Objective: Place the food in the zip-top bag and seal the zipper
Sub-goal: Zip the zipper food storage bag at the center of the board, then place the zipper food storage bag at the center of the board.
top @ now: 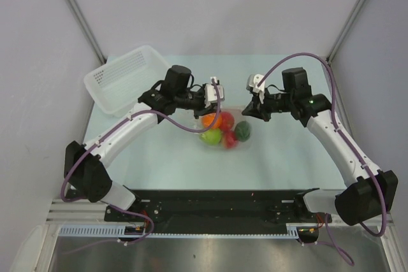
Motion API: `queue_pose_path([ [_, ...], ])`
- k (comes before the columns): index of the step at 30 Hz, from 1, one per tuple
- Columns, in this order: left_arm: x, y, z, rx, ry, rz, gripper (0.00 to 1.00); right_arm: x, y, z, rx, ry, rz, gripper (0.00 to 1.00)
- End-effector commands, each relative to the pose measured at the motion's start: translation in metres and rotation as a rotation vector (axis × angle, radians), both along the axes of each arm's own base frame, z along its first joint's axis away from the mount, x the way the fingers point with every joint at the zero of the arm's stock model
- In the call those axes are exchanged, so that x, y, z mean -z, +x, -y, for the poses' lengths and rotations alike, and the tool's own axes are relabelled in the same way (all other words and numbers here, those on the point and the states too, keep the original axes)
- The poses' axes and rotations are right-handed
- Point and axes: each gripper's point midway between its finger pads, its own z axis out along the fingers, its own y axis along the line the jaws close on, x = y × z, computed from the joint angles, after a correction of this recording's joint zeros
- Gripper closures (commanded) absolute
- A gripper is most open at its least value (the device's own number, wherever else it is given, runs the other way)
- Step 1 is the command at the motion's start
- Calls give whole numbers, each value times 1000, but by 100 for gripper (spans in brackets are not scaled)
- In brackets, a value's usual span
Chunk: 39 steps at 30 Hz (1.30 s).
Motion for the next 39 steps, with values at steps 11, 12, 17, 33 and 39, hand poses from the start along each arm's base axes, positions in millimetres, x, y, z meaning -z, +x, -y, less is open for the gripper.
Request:
queue_pose_path([
  [11, 21, 30, -83, -193, 171, 51, 82, -6, 19, 48, 142, -3, 36, 100],
  [12, 22, 32, -88, -201, 179, 52, 83, -6, 20, 52, 152, -3, 35, 100],
  [17, 29, 39, -112, -248, 217, 52, 82, -2, 22, 60, 170, -10, 23, 100],
  [33, -17, 107, -120, -400, 122, 140, 99, -23, 88, 73, 340, 55, 143, 100],
  [39, -49, 158, -111, -479, 60, 205, 100, -49, 138, 76, 452, 122, 296, 100],
])
